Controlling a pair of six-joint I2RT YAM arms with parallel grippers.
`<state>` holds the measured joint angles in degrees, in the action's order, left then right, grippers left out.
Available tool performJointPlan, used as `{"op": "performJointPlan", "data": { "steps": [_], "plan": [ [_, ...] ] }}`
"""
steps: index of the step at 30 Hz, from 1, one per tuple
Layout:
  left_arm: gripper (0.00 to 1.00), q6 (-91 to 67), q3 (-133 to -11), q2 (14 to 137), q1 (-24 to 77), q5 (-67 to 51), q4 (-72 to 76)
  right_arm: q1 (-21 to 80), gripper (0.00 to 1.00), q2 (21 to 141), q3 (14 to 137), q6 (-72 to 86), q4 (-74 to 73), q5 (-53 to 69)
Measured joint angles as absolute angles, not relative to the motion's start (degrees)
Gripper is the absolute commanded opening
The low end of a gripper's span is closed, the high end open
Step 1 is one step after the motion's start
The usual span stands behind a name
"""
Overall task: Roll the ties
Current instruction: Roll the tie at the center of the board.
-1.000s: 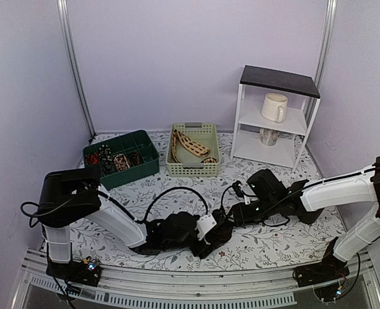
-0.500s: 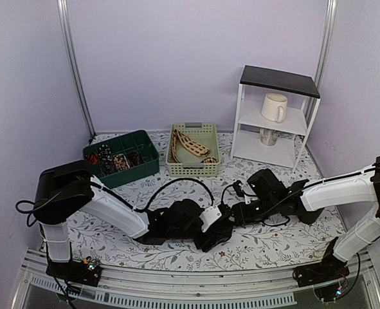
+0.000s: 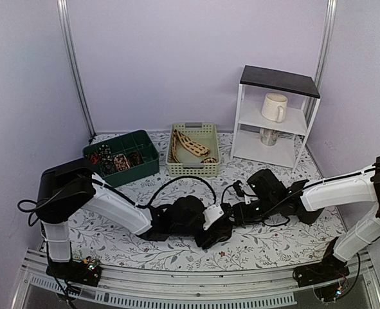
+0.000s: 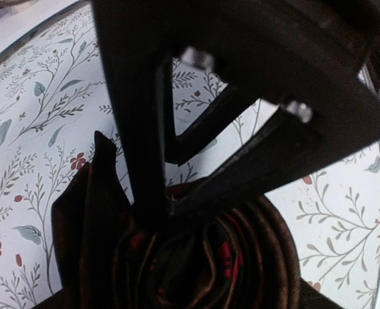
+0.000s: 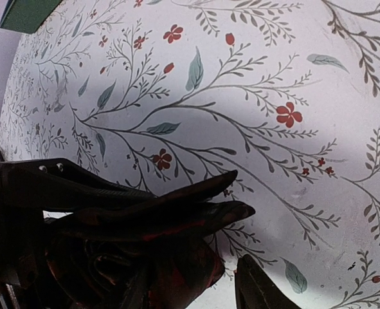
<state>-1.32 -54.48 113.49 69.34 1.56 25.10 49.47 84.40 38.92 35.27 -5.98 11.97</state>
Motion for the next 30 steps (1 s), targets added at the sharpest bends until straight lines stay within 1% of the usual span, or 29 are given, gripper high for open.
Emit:
{"op": "performJointPlan", "data": {
  "steps": [6, 9, 14, 18, 22, 28, 30],
  "plan": [
    [0.67, -1.0, -54.4, 114.7, 68.5, -0.6, 25.9, 49.4, 0.48, 83.0, 38.9, 36.7, -6.2, 11.1],
    [0.65, -1.1, -54.4, 115.0, 68.3, -1.4, 26.3, 49.4, 0.51, 80.8, 38.5, 38.0, -5.7, 11.0],
    [0.61, -1.1, -54.4, 115.8, 68.0, -2.8, 27.4, 49.4, 0.51, 77.5, 36.3, 41.5, -3.6, 10.8],
    [0.59, -2.1, -54.4, 116.5, 67.9, -3.7, 28.5, 49.4, 0.51, 77.3, 34.7, 44.2, -2.0, 10.8],
    [0.58, -3.7, -54.5, 117.1, 67.9, -3.9, 29.4, 49.4, 0.47, 77.3, 31.6, 46.8, -0.6, 11.2],
    [0.54, -6.1, -54.7, 117.4, 67.9, -3.5, 29.7, 49.4, 0.32, 77.3, 29.5, 48.3, 3.1, 12.7],
    [0.54, -7.0, -54.8, 117.4, 67.9, -3.2, 29.5, 49.4, 0.29, 77.5, 29.5, 47.8, 4.9, 13.7]
  ]
}}
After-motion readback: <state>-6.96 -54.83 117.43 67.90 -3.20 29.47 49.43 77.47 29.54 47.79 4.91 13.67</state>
